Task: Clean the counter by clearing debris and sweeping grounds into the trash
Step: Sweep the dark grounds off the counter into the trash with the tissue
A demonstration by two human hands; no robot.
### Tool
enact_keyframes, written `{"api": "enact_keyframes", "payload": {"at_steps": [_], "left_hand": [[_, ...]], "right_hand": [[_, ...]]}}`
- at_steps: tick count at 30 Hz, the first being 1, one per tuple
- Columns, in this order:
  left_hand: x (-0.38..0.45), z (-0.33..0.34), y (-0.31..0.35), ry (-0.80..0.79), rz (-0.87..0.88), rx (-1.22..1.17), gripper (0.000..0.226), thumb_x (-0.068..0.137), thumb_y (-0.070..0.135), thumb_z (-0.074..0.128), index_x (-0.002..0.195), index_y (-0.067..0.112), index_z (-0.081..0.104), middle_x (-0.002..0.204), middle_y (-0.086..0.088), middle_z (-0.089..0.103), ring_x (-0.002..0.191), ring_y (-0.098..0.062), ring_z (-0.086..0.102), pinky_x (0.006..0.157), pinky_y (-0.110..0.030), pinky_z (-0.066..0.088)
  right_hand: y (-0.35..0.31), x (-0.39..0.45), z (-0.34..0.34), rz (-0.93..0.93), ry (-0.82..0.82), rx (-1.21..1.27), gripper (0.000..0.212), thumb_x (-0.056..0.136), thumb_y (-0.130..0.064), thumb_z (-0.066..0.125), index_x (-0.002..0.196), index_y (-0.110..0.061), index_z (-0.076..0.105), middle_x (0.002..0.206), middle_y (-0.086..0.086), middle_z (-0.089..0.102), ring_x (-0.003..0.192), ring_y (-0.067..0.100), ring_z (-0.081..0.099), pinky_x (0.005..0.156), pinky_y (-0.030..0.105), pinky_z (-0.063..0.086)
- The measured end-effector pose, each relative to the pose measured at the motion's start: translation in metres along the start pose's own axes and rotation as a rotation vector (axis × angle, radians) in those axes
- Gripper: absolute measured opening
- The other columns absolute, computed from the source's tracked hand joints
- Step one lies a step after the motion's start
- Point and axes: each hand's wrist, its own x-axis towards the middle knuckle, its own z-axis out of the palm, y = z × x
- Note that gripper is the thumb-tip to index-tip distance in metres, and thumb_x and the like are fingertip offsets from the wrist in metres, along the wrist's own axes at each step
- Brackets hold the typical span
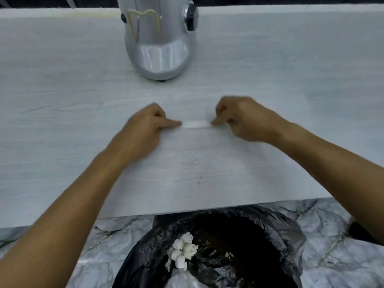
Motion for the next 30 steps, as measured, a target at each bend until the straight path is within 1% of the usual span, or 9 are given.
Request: {"api": "enact_keyframes", "payload": {"at_steps": [4, 7, 13, 18, 20, 23, 25, 28, 30], "left_hand": [[0.051, 0.009, -0.013, 0.100, -0.089, 0.044, 0.041, 0.093, -0.003, 0.056, 0.122, 0.023, 0.068, 0.103, -0.010, 0.060, 0.091, -0.018, 0.055, 0.085, -0.013, 0.036], [0.067, 0.023, -0.001, 0.076, -0.087, 0.054, 0.036, 0.095, 0.001, 0.058, 0.123, 0.020, 0.067, 0.104, -0.012, 0.059, 0.094, -0.028, 0.057, 0.084, -0.022, 0.041], [-0.011, 0.023, 0.046, -0.060, -0.047, 0.009, 0.039, 0.096, 0.004, 0.057, 0.127, 0.027, 0.066, 0.100, 0.000, 0.052, 0.090, -0.017, 0.051, 0.080, -0.024, 0.040], [-0.086, 0.028, 0.088, -0.144, -0.009, -0.043, 0.050, 0.090, -0.010, 0.056, 0.123, 0.026, 0.068, 0.098, 0.003, 0.053, 0.088, -0.019, 0.053, 0.071, -0.034, 0.047], [-0.085, 0.020, 0.085, -0.121, -0.075, -0.025, 0.049, 0.089, -0.011, 0.055, 0.120, 0.024, 0.070, 0.099, 0.001, 0.056, 0.088, -0.020, 0.056, 0.072, -0.032, 0.045], [-0.083, -0.002, 0.062, 0.049, -0.263, 0.079, 0.044, 0.092, -0.009, 0.055, 0.120, 0.022, 0.070, 0.102, -0.004, 0.058, 0.089, -0.016, 0.053, 0.078, -0.022, 0.039], [-0.098, -0.011, 0.043, 0.166, -0.395, 0.113, 0.044, 0.091, -0.009, 0.052, 0.120, 0.018, 0.070, 0.104, -0.010, 0.060, 0.093, -0.022, 0.058, 0.085, -0.023, 0.041], [-0.136, -0.003, 0.041, 0.263, -0.574, 0.147, 0.041, 0.093, -0.005, 0.052, 0.124, 0.016, 0.068, 0.108, -0.015, 0.058, 0.098, -0.030, 0.059, 0.084, -0.026, 0.041], [-0.154, 0.011, 0.053, 0.307, -0.650, 0.138, 0.038, 0.096, 0.000, 0.052, 0.128, 0.016, 0.066, 0.108, -0.013, 0.055, 0.093, -0.025, 0.054, 0.079, -0.024, 0.037]], "right_hand": [[0.037, 0.051, -0.003, 0.155, 0.143, -0.026, 0.035, 0.090, 0.005, 0.055, 0.111, -0.014, 0.076, 0.109, 0.008, 0.066, 0.101, 0.023, 0.062, 0.086, 0.020, 0.045], [0.047, 0.054, 0.006, 0.200, 0.112, -0.048, 0.033, 0.089, 0.003, 0.056, 0.114, -0.010, 0.074, 0.111, 0.012, 0.064, 0.104, 0.028, 0.060, 0.088, 0.029, 0.048], [0.014, -0.052, 0.027, 0.067, 0.187, -0.031, 0.030, 0.094, -0.009, 0.048, 0.107, -0.004, 0.075, 0.100, 0.014, 0.063, 0.092, 0.034, 0.060, 0.074, 0.039, 0.052], [-0.020, -0.117, 0.025, 0.038, 0.048, 0.048, 0.033, 0.086, 0.007, 0.054, 0.106, -0.007, 0.076, 0.101, 0.009, 0.065, 0.090, 0.031, 0.062, 0.072, 0.040, 0.054], [-0.024, -0.097, 0.011, 0.042, 0.031, 0.080, 0.040, 0.082, 0.014, 0.056, 0.104, -0.011, 0.078, 0.102, 0.007, 0.065, 0.090, 0.028, 0.063, 0.077, 0.040, 0.054], [-0.038, -0.027, 0.002, 0.008, 0.077, 0.078, 0.041, 0.087, 0.010, 0.054, 0.107, -0.017, 0.077, 0.106, 0.004, 0.065, 0.096, 0.020, 0.061, 0.085, 0.032, 0.052], [-0.056, 0.019, 0.011, -0.043, 0.049, 0.071, 0.040, 0.088, 0.007, 0.054, 0.109, -0.020, 0.076, 0.109, 0.001, 0.064, 0.102, 0.017, 0.059, 0.087, 0.028, 0.050], [-0.090, 0.052, 0.038, -0.133, -0.066, 0.062, 0.034, 0.088, 0.005, 0.056, 0.107, -0.015, 0.075, 0.111, 0.001, 0.062, 0.105, 0.017, 0.058, 0.083, 0.023, 0.046], [-0.099, 0.049, 0.049, -0.182, -0.098, 0.061, 0.024, 0.089, 0.002, 0.058, 0.102, -0.010, 0.074, 0.109, 0.003, 0.062, 0.101, 0.018, 0.058, 0.077, 0.021, 0.042]]}}
